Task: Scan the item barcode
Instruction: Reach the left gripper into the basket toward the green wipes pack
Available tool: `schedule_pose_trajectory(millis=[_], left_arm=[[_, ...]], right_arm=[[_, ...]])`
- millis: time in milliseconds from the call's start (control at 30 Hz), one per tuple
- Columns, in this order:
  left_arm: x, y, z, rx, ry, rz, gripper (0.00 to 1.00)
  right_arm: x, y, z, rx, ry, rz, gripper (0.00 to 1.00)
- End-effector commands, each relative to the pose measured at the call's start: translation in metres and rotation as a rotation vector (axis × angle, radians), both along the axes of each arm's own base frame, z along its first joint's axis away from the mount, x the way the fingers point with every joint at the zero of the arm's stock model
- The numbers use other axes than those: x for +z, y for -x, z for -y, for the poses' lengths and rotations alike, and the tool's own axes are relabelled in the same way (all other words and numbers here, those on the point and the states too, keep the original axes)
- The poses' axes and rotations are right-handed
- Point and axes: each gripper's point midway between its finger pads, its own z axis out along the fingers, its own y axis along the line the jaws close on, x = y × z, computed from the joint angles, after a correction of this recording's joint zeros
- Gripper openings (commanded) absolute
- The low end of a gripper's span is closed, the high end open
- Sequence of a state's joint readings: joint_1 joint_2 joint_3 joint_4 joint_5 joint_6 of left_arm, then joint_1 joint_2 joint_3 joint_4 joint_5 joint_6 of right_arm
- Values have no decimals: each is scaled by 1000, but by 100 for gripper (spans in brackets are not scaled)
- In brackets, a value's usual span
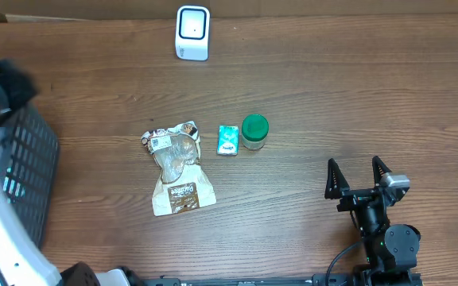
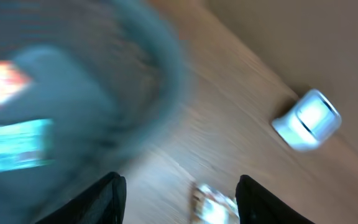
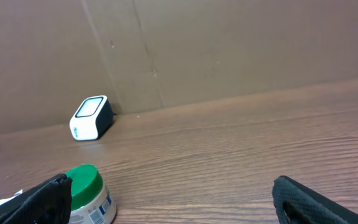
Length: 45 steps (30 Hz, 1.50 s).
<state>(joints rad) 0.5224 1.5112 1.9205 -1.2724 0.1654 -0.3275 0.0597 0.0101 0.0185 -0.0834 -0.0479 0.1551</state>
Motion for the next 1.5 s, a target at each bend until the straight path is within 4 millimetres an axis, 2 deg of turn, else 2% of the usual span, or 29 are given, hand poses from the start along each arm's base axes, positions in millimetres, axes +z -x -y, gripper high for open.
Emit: schedule_pose_trajectory(millis=[0, 133, 300, 467, 600, 767, 900, 1133, 1467], left_arm=[[-4, 31, -54, 147, -24, -26, 59], [-25, 55, -95, 298, 8, -70, 61], [-74, 69, -125, 414, 89, -143, 63], [-138, 71, -139, 457, 131, -244, 65], [-183, 70, -145, 450, 156, -311, 71], [-233, 72, -153, 408, 169, -439, 70], [-268, 80, -155, 401, 193, -545, 65], [-300, 94, -159, 417, 176, -679, 61], [-330, 103, -152, 402, 207, -782, 62]], right_arm=[[-3, 0, 1, -6, 7, 1, 100], [-3, 0, 1, -7, 7, 1, 100], [-3, 0, 1, -6, 7, 1, 100], [-3, 0, 1, -7, 7, 1, 100], [-3, 0, 1, -6, 7, 1, 100], [-3, 0, 1, -7, 7, 1, 100], [-3, 0, 1, -7, 7, 1, 100], [-3, 0, 1, -6, 7, 1, 100], [-3, 0, 1, -7, 7, 1, 100]])
